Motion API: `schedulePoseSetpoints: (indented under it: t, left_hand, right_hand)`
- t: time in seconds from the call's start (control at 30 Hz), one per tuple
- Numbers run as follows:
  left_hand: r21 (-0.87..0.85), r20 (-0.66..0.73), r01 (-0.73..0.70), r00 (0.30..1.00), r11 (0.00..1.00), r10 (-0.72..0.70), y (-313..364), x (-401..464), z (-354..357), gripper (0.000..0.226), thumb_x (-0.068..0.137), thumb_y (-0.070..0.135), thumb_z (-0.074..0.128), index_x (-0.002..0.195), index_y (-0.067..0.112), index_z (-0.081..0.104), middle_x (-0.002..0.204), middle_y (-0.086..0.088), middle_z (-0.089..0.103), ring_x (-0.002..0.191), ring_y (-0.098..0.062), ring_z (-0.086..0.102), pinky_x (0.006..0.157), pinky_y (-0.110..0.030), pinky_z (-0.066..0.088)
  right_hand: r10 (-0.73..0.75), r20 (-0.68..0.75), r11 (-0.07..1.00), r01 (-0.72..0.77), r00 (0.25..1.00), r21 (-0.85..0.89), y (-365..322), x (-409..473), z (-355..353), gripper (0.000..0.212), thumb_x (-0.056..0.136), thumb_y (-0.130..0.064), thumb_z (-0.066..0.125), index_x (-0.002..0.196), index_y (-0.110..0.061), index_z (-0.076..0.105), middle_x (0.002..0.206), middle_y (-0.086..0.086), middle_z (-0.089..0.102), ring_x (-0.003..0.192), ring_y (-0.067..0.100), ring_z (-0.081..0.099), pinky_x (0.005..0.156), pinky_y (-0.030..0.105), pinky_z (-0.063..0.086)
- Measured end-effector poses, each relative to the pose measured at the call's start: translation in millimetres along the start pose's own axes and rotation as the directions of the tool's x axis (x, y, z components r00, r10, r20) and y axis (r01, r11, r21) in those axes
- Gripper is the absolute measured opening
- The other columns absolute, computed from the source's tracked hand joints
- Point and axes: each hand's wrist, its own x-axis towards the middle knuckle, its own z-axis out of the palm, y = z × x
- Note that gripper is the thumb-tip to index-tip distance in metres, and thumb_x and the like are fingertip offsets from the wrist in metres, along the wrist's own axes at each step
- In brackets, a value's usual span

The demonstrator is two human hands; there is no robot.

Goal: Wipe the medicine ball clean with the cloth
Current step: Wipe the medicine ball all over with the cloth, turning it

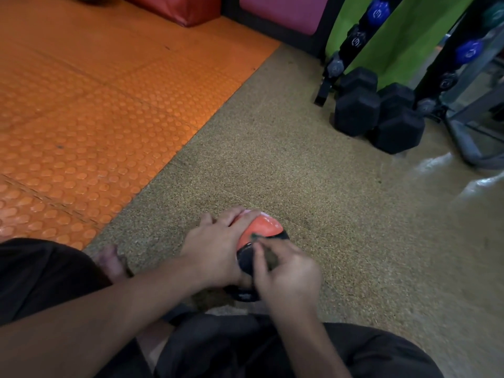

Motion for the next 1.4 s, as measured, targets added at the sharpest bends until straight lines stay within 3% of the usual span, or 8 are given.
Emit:
schedulePoseSetpoints:
  t: [0.1, 0.27, 0.43, 0.63, 0.83, 1.03, 1.2, 1.4]
  left_hand:
    - [0.017, 0.008, 0.027, 1.0, 0.999, -0.027, 11, 3, 0, 0.144, 0.036, 0.1, 0.066, 0.158, 0.053, 0.006, 0.167, 0.024, 0.019, 0.131, -0.035, 0.042, 0.104, -0.045, 0.051]
    - [0.028, -0.032, -0.032, 0.999, 0.999, 0.033, 7, 8, 4, 0.097, 0.085, 0.057, 0.063, 0.161, 0.045, 0.005, 0.169, 0.024, 0.016, 0.12, -0.029, 0.041, 0.092, -0.039, 0.053]
    - [0.076, 0.066, 0.03, 0.997, 0.997, -0.035, 14, 7, -2, 0.156, 0.036, 0.104, 0.063, 0.164, 0.038, 0.003, 0.17, 0.024, 0.016, 0.133, -0.033, 0.037, 0.102, -0.043, 0.049]
    - [0.034, -0.006, -0.003, 1.0, 0.999, 0.003, 3, 11, 4, 0.114, 0.07, 0.079, 0.065, 0.161, 0.046, 0.005, 0.169, 0.028, 0.016, 0.129, -0.033, 0.041, 0.098, -0.043, 0.051]
    - [0.052, 0.089, 0.043, 0.995, 0.998, -0.048, 6, 13, -3, 0.156, 0.031, 0.107, 0.059, 0.162, 0.042, 0.005, 0.169, 0.022, 0.019, 0.137, -0.036, 0.036, 0.105, -0.049, 0.05]
    - [0.023, 0.03, 0.021, 0.999, 1.0, -0.021, -1, 13, -2, 0.116, 0.072, 0.078, 0.066, 0.163, 0.042, 0.002, 0.17, 0.021, 0.018, 0.132, -0.034, 0.04, 0.103, -0.044, 0.048]
    - [0.062, 0.091, 0.032, 0.995, 0.998, -0.037, 5, 10, -1, 0.155, 0.035, 0.108, 0.058, 0.163, 0.04, 0.003, 0.169, 0.021, 0.016, 0.137, -0.037, 0.036, 0.108, -0.05, 0.049]
    - [0.051, 0.009, -0.03, 1.0, 0.998, 0.03, 3, 11, 1, 0.109, 0.077, 0.072, 0.063, 0.163, 0.042, 0.002, 0.171, 0.023, 0.012, 0.126, -0.033, 0.041, 0.102, -0.041, 0.051]
  right_hand:
    - [0.191, -0.135, 0.981, -0.191, 0.972, 0.016, 19, 13, -8, 0.026, 0.085, -0.044, 0.064, 0.092, -0.025, 0.081, 0.082, -0.003, 0.078, 0.07, 0.024, 0.073, 0.062, 0.029, 0.054]
    - [-0.033, 0.049, 0.999, 0.032, 0.998, 0.031, -15, -13, 8, 0.026, 0.088, -0.047, 0.061, 0.094, -0.03, 0.079, 0.083, -0.009, 0.073, 0.068, 0.016, 0.069, 0.056, 0.029, 0.054]
    - [0.179, -0.148, 0.984, -0.18, 0.973, 0.007, 30, 14, -6, 0.037, 0.086, -0.054, 0.058, 0.09, -0.026, 0.082, 0.081, -0.007, 0.078, 0.068, 0.019, 0.073, 0.06, 0.027, 0.055]
    - [-0.075, 0.045, 0.996, 0.073, 0.996, 0.054, 2, -11, 5, 0.027, 0.091, -0.046, 0.064, 0.103, -0.029, 0.08, 0.093, -0.01, 0.077, 0.077, 0.012, 0.072, 0.065, 0.029, 0.057]
    - [0.331, -0.136, 0.942, -0.32, 0.934, 0.102, 39, 14, -1, 0.029, 0.09, -0.048, 0.065, 0.096, -0.025, 0.082, 0.087, -0.006, 0.079, 0.078, 0.02, 0.075, 0.07, 0.026, 0.055]
    - [-0.135, 0.041, 0.99, 0.134, 0.99, 0.039, -1, -13, 9, 0.025, 0.093, -0.043, 0.062, 0.102, -0.028, 0.08, 0.088, -0.008, 0.075, 0.073, 0.015, 0.07, 0.061, 0.029, 0.055]
    - [0.313, -0.134, 0.949, -0.305, 0.94, 0.079, 42, 16, -4, 0.03, 0.089, -0.048, 0.064, 0.096, -0.026, 0.082, 0.088, -0.008, 0.079, 0.078, 0.018, 0.076, 0.067, 0.026, 0.055]
    - [-0.107, 0.028, 0.992, 0.105, 0.994, 0.069, -5, -13, 10, 0.025, 0.093, -0.044, 0.061, 0.099, -0.029, 0.079, 0.089, -0.008, 0.076, 0.074, 0.015, 0.071, 0.062, 0.031, 0.056]
